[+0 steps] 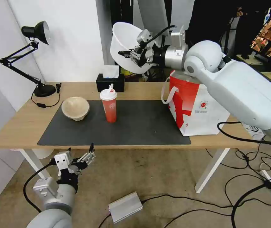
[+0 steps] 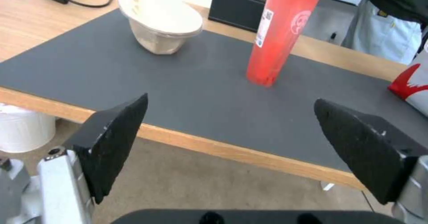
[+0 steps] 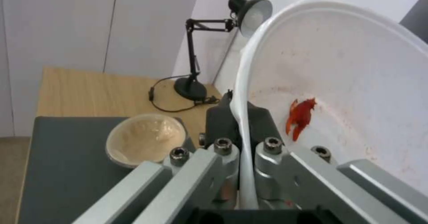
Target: Pick up the trash from the table and place it into the takeout bag.
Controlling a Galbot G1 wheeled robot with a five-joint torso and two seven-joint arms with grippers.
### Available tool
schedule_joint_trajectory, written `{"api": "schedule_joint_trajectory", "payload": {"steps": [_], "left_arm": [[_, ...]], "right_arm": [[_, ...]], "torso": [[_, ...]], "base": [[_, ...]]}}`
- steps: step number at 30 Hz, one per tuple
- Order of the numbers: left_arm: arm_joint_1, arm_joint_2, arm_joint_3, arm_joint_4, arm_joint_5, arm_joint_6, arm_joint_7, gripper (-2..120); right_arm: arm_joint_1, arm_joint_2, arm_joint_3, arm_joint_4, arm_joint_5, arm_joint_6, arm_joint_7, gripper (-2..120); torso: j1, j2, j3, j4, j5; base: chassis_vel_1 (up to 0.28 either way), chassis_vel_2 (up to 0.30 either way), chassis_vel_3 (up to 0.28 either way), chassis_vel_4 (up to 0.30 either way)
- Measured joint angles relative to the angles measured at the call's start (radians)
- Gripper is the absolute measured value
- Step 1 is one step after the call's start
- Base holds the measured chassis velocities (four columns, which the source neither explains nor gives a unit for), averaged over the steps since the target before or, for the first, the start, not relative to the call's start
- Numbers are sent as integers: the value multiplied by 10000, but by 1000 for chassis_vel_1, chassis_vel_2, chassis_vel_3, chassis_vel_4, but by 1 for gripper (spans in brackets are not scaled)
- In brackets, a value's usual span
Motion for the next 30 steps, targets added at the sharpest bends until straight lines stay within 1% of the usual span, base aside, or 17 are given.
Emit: {"api": "schedule_joint_trajectory", "payload": {"steps": [20,30], "left_arm": [[103,29,60,-93,22,0,-2,100],[93,67,53,-133,17,0,-4,100]], "right_arm": [[-496,-1250,495,315,89,8,-31,0],[-727,-1714,852,362,121,31,-69,0]], "torso": [[0,0,0,-1,1],[0,0,0,0,0]], "base": [[0,0,0,0],[0,0,0,0]]}}
